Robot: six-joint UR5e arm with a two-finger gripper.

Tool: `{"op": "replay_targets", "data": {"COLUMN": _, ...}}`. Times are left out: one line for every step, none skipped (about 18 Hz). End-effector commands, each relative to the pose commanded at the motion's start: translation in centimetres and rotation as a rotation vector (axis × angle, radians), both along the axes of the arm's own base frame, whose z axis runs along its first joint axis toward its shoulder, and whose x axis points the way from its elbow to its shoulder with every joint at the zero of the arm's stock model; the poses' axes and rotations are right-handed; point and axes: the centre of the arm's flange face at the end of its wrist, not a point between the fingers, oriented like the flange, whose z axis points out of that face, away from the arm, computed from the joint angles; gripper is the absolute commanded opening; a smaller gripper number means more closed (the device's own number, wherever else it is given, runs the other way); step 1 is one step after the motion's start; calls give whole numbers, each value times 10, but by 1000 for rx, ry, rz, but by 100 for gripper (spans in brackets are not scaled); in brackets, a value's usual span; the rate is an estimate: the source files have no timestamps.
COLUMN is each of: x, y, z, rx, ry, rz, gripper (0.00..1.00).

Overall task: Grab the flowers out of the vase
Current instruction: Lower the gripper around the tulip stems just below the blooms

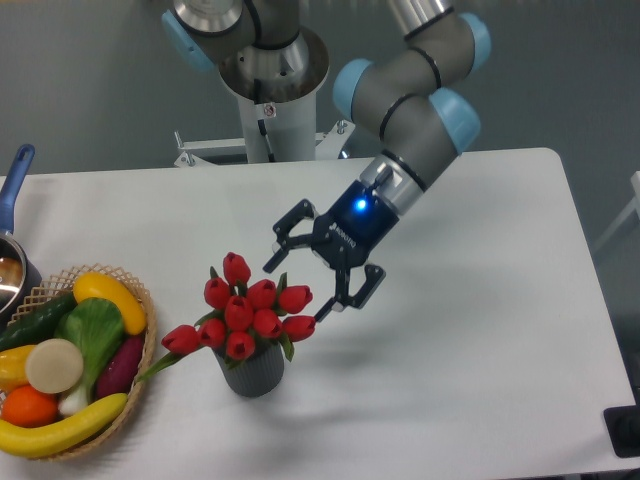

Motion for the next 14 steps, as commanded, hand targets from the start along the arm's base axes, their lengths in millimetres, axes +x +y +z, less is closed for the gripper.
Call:
{"op": "replay_targets", "data": {"x": 2, "y": 1, "z": 0, "rx": -2, "ry": -2, "rz": -2, "gripper": 100}}
{"op": "replay_targets", "data": {"x": 3, "y": 1, "z": 0, "rx": -2, "ry": -2, "rz": -3, "gripper": 100}}
{"op": "replay_targets", "data": {"x": 5, "y": 3, "z": -1, "rx": -3, "ry": -2, "rz": -8, "gripper": 100}}
{"op": "replay_targets", "data": {"x": 6, "y": 4, "z": -2, "rx": -3, "ry": -3, "rz": -11, "gripper": 100}}
{"op": "replay_targets", "data": {"x": 10, "y": 7, "z": -4, "rx": -3, "ry": -2, "rz": -21, "gripper": 100}}
{"op": "replay_targets", "data": {"x": 12, "y": 9, "z": -4, "rx": -3, "ry": 1, "rz": -26, "gripper": 100}}
{"op": "replay_targets", "data": {"x": 15, "y": 11, "z": -4, "rx": -3, "ry": 1, "rz": -32, "gripper": 100}}
{"op": "replay_targets", "data": {"x": 15, "y": 12, "z": -4, "rx": -3, "ry": 2, "rz": -35, "gripper": 100}}
{"op": "replay_targets", "data": {"x": 20, "y": 16, "z": -6, "rx": -6, "ry": 3, "rz": -45, "gripper": 100}}
{"op": "replay_targets", "data": {"x": 20, "y": 16, "z": -8, "rx": -8, "ry": 2, "rz": -47, "gripper": 100}}
{"op": "replay_targets", "data": {"x": 22, "y": 17, "z": -10, "rx": -10, "ry": -1, "rz": -50, "gripper": 100}}
{"op": "replay_targets", "data": {"x": 24, "y": 19, "z": -10, "rx": -11, "ry": -2, "rz": -54, "gripper": 100}}
{"op": "replay_targets", "data": {"x": 27, "y": 22, "z": -10, "rx": -10, "ry": -1, "rz": -62, "gripper": 100}}
{"op": "replay_targets", "data": {"x": 26, "y": 22, "z": -8, "rx": -8, "ry": 2, "rz": -62, "gripper": 100}}
